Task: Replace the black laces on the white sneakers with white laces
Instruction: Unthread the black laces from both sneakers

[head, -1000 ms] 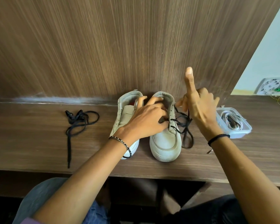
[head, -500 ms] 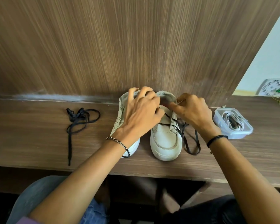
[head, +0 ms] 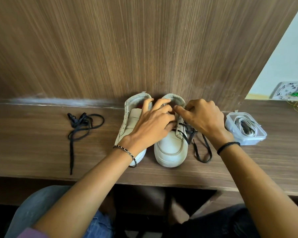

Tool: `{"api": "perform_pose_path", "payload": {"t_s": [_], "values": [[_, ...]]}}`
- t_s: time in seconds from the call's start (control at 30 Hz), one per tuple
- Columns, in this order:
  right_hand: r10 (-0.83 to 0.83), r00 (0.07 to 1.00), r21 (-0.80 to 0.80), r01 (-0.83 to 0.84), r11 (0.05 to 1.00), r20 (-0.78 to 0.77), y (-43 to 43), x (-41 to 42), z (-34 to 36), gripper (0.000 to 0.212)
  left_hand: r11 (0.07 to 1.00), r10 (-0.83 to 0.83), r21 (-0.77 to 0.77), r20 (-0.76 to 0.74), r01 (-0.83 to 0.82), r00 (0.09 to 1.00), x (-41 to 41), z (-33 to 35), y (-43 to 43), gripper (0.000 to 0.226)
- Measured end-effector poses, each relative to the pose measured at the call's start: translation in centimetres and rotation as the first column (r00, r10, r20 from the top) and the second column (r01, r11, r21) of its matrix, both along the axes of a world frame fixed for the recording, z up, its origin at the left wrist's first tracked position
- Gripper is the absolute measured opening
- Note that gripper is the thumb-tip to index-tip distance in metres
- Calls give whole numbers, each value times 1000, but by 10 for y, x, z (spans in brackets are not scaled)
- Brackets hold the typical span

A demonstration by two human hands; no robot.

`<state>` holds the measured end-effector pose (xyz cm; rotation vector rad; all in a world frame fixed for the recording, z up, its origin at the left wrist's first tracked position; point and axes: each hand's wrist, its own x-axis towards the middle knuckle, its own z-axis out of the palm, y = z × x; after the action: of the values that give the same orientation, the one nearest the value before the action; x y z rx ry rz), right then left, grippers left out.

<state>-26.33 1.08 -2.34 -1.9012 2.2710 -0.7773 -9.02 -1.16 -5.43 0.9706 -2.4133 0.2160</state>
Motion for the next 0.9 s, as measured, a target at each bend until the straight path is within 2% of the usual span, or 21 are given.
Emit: {"api": "perform_pose_path", "payload": {"t_s": [0.13, 0.23, 0.3, 0.37, 0.4, 0.43, 0.47, 0.5, 0.53, 0.57, 0.6, 0.63, 0.7, 0.73, 0.83, 0.9], "values": [[11, 998, -21, -12, 1000, -54, 1, 1, 2, 57, 1000, -4, -26, 0, 4, 1000, 3, -2, -5, 18], [7, 1000, -2, -7, 1000, -30, 2, -1, 4, 55, 998, 62, -14, -107, -64, 992, -2, 1, -2, 24], [12, 1000, 5, -12, 1000, -25, 2, -2, 4, 57, 990, 133, 85, -226, -116, 965, -2, 7, 1, 27], [25, 999, 5, -25, 1000, -23, 1, -3, 3, 58, 949, 226, 295, -396, -110, 890, 0, 17, 2, 27], [30, 999, 3, -30, 1000, -19, 1, -3, 2, 58, 897, 285, 441, -515, -35, 808, 0, 24, 3, 25], [33, 999, 0, -33, 999, -13, 1, -3, 2, 58, 820, 357, 562, -650, 108, 671, 0, 32, 5, 21], [36, 999, -1, -36, 999, -5, 0, -3, 1, 58, 733, 435, 608, -763, 305, 478, 0, 40, 5, 17], [40, 999, -2, -40, 999, 1, 0, -4, 1, 57, 652, 507, 566, -820, 505, 265, 0, 47, 6, 18], [43, 999, 0, -43, 999, 6, 0, -4, 1, 57, 582, 559, 480, -822, 657, 106, 0, 51, 8, 20], [43, 999, 4, -43, 999, 9, 0, -4, 1, 56, 530, 578, 425, -815, 734, 54, 0, 53, 9, 20], [42, 999, 9, -42, 999, 9, 0, -4, 1, 56, 504, 562, 440, -821, 744, 105, 1, 53, 11, 19], [41, 999, 12, -41, 999, 8, -1, -4, 1, 56, 496, 521, 494, -827, 715, 210, 1, 51, 12, 18], [42, 999, 12, -42, 999, 9, -2, -4, 0, 56, 526, 408, 618, -786, 583, 465, 1, 46, 14, 15], [44, 999, 10, -44, 999, 14, -2, -4, -1, 56, 573, 350, 661, -732, 485, 585, 2, 44, 15, 13], [55, 998, 6, -55, 998, 39, -3, -6, -3, 53, 770, 149, 610, -456, 186, 877, 3, 38, 17, 2], [54, 998, 11, -55, 998, 45, -4, -7, -3, 52, 847, 58, 529, -173, 43, 983, 5, 30, 15, 10]]}}
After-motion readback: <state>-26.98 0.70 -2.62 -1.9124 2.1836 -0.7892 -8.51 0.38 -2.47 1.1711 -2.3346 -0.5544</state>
